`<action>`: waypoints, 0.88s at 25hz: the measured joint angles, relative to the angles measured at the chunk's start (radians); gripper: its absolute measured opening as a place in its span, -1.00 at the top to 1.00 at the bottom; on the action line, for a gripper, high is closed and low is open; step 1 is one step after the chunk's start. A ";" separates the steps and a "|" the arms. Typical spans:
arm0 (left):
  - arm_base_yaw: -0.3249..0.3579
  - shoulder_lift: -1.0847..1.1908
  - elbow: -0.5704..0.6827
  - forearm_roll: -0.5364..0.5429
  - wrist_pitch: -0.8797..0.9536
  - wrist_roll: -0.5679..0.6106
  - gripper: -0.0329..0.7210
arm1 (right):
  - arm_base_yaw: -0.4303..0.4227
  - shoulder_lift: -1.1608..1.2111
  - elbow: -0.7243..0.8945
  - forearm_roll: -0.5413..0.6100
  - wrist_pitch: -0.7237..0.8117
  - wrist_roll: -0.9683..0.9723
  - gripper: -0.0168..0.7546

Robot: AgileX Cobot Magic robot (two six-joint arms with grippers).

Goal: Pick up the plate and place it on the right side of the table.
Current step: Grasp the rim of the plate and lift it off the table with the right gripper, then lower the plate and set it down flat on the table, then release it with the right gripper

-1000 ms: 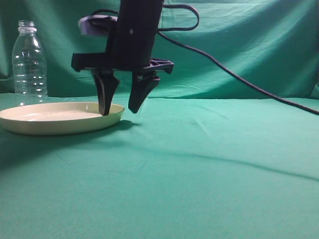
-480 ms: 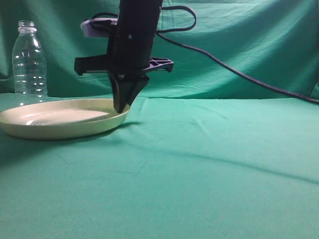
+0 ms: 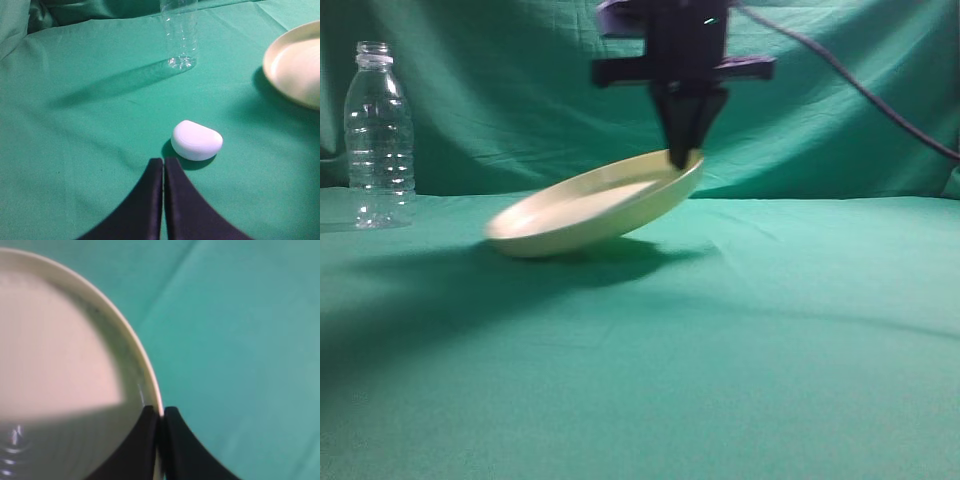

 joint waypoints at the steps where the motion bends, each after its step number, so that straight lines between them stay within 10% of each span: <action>1: 0.000 0.000 0.000 0.000 0.000 0.000 0.91 | -0.020 -0.014 0.002 -0.005 0.014 0.002 0.96; 22: 0.000 0.000 0.000 0.000 0.000 0.000 0.91 | -0.474 -0.363 0.742 -0.041 -0.262 0.033 0.96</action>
